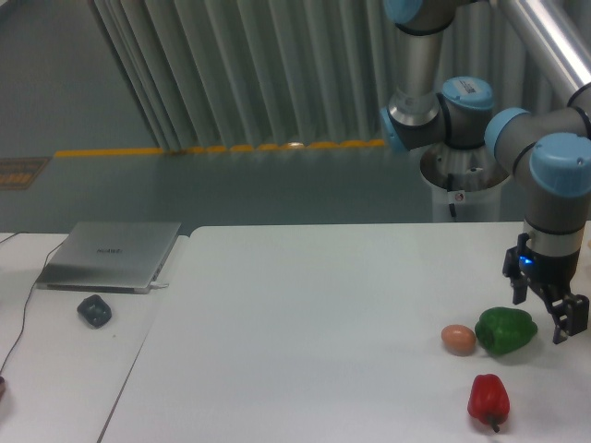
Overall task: Place the green pepper on the table
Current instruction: 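Lift the open gripper up away from the green pepper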
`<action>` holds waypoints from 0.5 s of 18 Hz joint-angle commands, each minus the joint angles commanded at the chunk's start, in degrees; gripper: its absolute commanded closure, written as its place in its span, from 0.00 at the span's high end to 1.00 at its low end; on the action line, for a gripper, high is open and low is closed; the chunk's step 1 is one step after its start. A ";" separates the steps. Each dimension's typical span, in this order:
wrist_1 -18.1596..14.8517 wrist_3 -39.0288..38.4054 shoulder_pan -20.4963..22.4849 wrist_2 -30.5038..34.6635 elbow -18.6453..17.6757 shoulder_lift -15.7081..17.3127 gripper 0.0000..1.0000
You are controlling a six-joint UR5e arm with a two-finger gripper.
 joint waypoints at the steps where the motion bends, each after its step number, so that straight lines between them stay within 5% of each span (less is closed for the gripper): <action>1: -0.17 2.64 0.17 -0.17 0.18 0.44 1.00; 9: -0.53 9.16 2.46 -0.17 -0.52 1.23 1.00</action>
